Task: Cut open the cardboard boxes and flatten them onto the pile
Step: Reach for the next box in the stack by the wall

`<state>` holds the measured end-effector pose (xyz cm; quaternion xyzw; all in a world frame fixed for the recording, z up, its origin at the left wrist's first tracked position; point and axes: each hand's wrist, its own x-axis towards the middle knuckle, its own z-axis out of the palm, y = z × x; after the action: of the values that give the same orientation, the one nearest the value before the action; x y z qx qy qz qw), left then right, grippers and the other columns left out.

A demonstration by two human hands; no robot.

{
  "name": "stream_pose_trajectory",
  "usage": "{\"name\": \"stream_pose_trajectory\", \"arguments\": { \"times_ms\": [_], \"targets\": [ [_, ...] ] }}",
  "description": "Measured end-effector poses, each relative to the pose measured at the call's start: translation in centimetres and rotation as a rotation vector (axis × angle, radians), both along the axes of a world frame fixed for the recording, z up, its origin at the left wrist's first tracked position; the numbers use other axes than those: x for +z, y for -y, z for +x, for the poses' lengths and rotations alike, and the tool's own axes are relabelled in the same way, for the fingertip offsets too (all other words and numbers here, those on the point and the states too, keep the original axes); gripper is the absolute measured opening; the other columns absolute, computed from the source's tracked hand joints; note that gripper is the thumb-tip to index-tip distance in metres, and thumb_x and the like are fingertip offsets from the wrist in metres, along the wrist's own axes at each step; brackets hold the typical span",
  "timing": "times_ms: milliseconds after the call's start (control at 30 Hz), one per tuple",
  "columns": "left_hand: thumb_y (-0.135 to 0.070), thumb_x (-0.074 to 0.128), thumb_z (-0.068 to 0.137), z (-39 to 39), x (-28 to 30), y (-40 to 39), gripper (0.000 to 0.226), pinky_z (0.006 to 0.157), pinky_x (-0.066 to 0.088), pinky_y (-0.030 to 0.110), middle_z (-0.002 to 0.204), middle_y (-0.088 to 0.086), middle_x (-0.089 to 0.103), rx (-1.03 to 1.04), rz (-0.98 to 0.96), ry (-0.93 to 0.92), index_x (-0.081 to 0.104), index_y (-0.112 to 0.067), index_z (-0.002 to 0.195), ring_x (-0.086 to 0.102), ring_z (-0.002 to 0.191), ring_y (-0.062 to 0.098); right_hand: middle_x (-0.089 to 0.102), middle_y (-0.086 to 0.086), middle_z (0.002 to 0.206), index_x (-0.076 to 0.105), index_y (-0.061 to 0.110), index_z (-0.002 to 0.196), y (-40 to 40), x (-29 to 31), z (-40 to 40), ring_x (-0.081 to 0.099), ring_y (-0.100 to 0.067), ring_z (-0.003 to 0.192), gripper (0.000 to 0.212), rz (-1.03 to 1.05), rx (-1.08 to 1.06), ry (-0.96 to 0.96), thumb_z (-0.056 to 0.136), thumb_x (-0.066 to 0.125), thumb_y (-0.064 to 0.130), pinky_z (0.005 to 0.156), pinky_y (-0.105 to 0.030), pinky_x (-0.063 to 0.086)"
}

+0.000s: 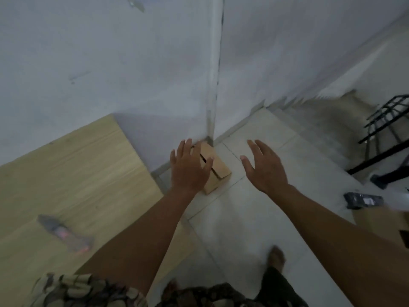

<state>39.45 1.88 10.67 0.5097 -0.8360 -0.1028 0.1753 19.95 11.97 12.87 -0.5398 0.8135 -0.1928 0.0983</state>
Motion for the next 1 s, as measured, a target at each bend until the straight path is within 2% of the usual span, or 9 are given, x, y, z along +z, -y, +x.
{"name": "stream_pose_trajectory", "arguments": {
  "times_ms": [67,267,400,500,600,667,800,900,1000],
  "targets": [
    [-0.047,0.062,0.094,-3.5,-1.6,1.5,0.061,0.117,0.027,0.058,0.152,0.016,0.046,0.090,0.042,0.018,0.053,-0.012,0.144,0.036,0.146,0.036,0.041,-0.017,0.156,0.040,0.014,0.153,2.6,-2.1,-3.7,0.036,-0.032,0.145,0.058,0.033,0.077,0.011,0.103,0.050,0.041,0.119,-0.048,0.031],
    [-0.051,0.056,0.095,-11.3,-8.2,2.5,0.066,0.114,0.033,0.057,0.150,0.018,0.049,0.310,0.139,0.004,0.051,-0.007,0.144,0.039,0.143,0.037,0.031,-0.009,0.162,0.028,0.021,0.158,7.6,-8.7,-12.5,0.026,-0.025,0.150,0.062,0.233,0.229,0.066,0.104,0.043,0.047,0.121,-0.042,0.021],
    [-0.058,0.049,0.098,-15.4,-14.4,3.1,0.077,0.123,0.018,0.049,0.162,0.015,0.031,0.375,0.368,0.030,0.033,-0.009,0.156,0.022,0.153,0.030,0.028,-0.006,0.164,0.025,0.023,0.159,10.3,-15.3,-16.4,0.023,-0.022,0.151,0.066,0.356,0.253,0.144,0.102,0.045,0.050,0.122,-0.041,0.021],
    [-0.062,0.052,0.095,-17.0,-21.0,3.4,0.086,0.124,0.019,0.049,0.164,0.017,0.028,0.428,0.462,0.070,0.029,-0.008,0.157,0.020,0.153,0.032,0.028,-0.007,0.163,0.023,0.019,0.159,11.9,-22.1,-18.7,0.027,-0.025,0.149,0.071,0.442,0.283,0.200,0.101,0.048,0.051,0.118,-0.044,0.026],
    [-0.069,0.054,0.085,-18.0,-28.6,3.9,0.095,0.115,0.036,0.056,0.152,0.025,0.044,0.519,0.452,0.051,0.043,-0.001,0.149,0.038,0.144,0.040,0.027,-0.006,0.163,0.018,0.018,0.160,13.9,-30.0,-20.6,0.029,-0.027,0.147,0.076,0.516,0.327,0.249,0.100,0.050,0.052,0.116,-0.043,0.030],
    [-0.072,0.056,0.081,-18.4,-34.1,4.4,0.100,0.113,0.038,0.056,0.151,0.026,0.045,0.566,0.440,0.050,0.043,0.000,0.149,0.039,0.143,0.040,0.024,-0.006,0.164,0.015,0.019,0.161,15.6,-35.6,-21.6,0.028,-0.027,0.148,0.080,0.546,0.347,0.285,0.099,0.052,0.053,0.117,-0.044,0.029],
    [-0.066,0.071,0.081,-18.6,-44.9,5.6,0.111,0.124,0.023,0.045,0.167,0.012,0.020,0.638,0.605,0.048,0.017,-0.009,0.161,0.014,0.155,0.026,0.015,-0.005,0.167,0.005,0.019,0.162,18.6,-47.0,-22.6,0.020,-0.025,0.152,0.097,0.580,0.410,0.318,0.093,0.060,0.059,0.119,-0.043,0.025],
    [-0.063,0.077,0.076,-18.3,-52.8,6.0,0.122,0.124,0.021,0.042,0.168,0.009,0.014,0.691,0.640,-0.004,0.008,-0.010,0.162,0.011,0.155,0.023,0.007,-0.001,0.169,-0.003,0.017,0.162,20.1,-55.5,-22.6,0.013,-0.021,0.154,0.114,0.620,0.451,0.360,0.085,0.069,0.060,0.121,-0.038,0.020],
    [-0.059,0.085,0.069,-17.7,-60.1,6.7,0.135,0.124,0.021,0.038,0.169,0.008,0.011,0.777,0.705,-0.137,0.000,-0.010,0.162,0.011,0.155,0.022,0.007,-0.003,0.169,-0.007,0.016,0.161,21.2,-63.4,-22.3,0.015,-0.023,0.154,0.127,0.614,0.403,0.442,0.078,0.079,0.058,0.121,-0.040,0.022]
  ]
}}
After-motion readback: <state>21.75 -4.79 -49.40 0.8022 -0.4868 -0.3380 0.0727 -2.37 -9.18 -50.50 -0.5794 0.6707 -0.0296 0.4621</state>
